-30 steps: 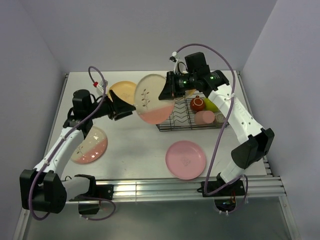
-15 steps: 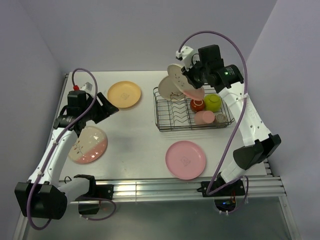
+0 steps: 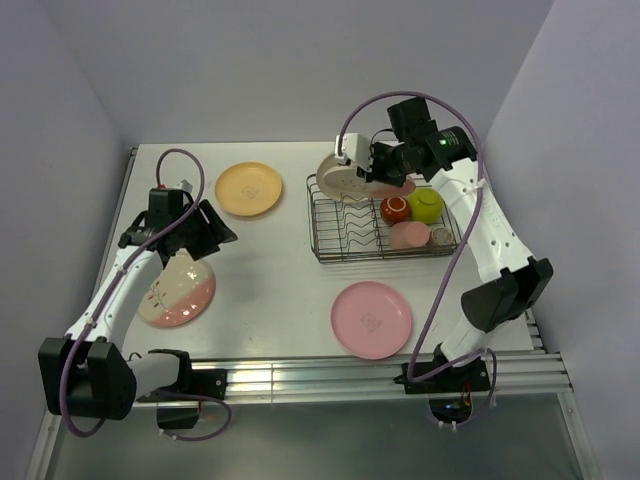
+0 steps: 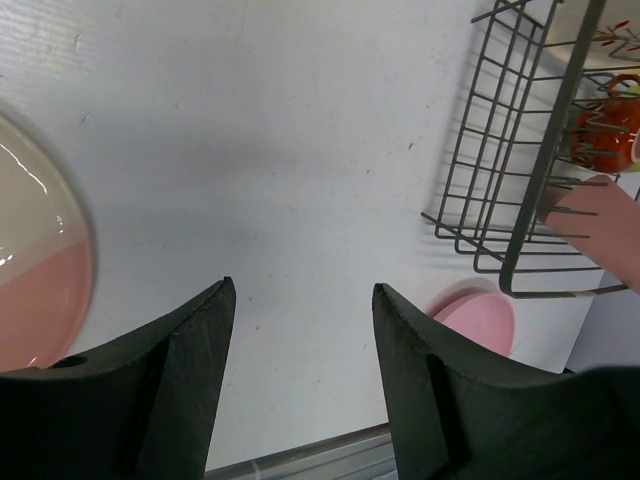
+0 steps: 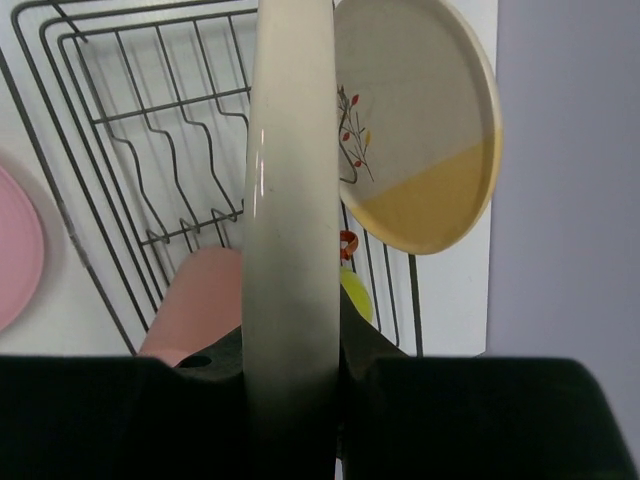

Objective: Load the mixed dishes into the dish rack

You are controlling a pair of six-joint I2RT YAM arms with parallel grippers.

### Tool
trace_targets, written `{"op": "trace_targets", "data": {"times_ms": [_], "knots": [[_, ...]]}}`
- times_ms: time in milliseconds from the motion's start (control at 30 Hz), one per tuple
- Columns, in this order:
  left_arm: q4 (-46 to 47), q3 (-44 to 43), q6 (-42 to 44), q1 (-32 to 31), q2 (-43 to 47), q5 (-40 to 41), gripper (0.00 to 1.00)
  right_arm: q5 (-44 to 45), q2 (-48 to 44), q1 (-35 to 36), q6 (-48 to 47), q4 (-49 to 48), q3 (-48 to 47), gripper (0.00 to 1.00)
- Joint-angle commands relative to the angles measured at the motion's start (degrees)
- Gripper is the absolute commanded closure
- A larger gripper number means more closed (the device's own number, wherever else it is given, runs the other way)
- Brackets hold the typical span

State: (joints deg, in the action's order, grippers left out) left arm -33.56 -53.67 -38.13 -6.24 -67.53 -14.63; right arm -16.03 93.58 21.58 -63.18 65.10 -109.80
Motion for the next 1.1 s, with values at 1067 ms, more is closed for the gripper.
{"op": "trace_targets", "data": {"times_ms": [1067], "knots": [[1.0,-2.3,0.8,-0.2,-6.8,0.0,0.39,3.8,14.6,0.0,-6.3,-10.6,-7.4,1.00]]}}
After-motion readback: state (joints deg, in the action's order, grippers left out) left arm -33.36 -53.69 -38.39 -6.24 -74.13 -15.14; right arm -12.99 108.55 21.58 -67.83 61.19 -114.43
